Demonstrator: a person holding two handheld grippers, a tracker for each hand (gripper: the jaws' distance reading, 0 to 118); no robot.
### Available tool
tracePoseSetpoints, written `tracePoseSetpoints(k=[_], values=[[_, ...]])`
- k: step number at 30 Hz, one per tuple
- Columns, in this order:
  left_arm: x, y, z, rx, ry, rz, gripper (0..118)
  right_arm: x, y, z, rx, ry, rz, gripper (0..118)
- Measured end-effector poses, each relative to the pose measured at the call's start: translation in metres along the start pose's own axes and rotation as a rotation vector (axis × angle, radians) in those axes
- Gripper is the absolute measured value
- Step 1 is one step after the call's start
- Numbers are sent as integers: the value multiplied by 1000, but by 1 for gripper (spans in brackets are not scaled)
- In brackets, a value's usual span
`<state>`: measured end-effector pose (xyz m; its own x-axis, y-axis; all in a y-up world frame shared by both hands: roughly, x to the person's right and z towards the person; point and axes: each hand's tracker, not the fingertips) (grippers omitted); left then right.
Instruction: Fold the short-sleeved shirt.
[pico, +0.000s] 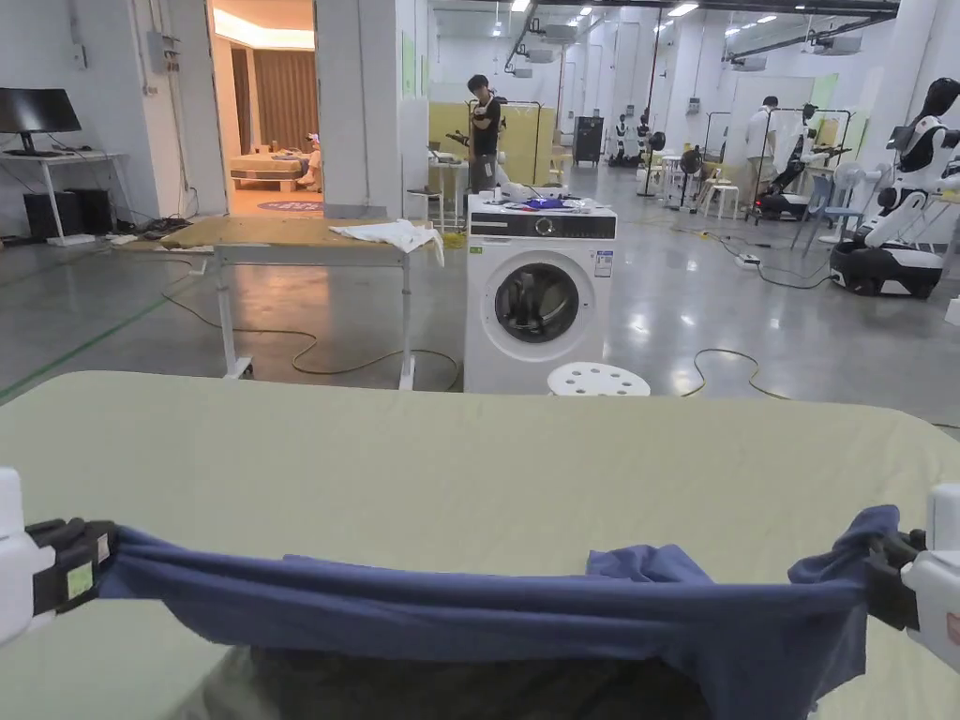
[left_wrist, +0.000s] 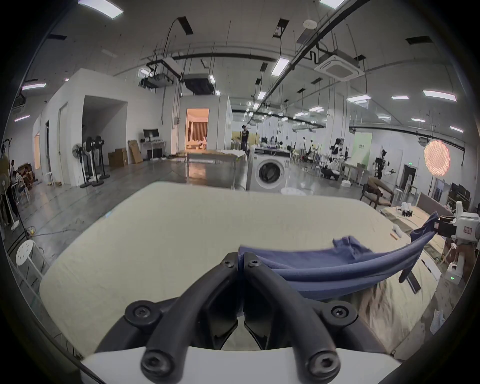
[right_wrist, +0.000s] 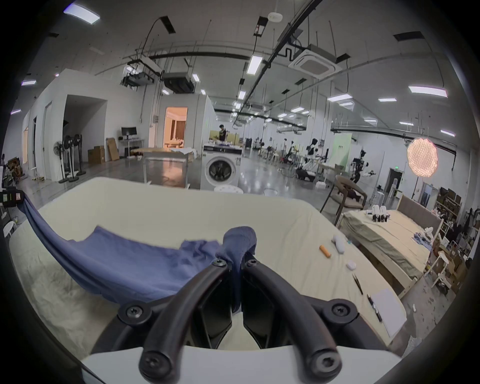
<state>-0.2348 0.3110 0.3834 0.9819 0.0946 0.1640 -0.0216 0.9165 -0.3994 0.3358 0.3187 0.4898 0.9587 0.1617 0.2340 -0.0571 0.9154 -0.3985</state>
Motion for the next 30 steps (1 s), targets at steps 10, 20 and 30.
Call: tracePoseSetpoints(k=[10, 20, 30], values=[[-13, -121, -3, -267, 23, 75, 0, -20, -101, 9, -209, 1, 20, 3], [-14, -200, -38, -473, 44, 57, 0, -26, -174, -14, -428, -9, 29, 8], [13, -166, -72, -337, 125, -14, 78, -37, -124, -32, -245, -72, -28, 84]])
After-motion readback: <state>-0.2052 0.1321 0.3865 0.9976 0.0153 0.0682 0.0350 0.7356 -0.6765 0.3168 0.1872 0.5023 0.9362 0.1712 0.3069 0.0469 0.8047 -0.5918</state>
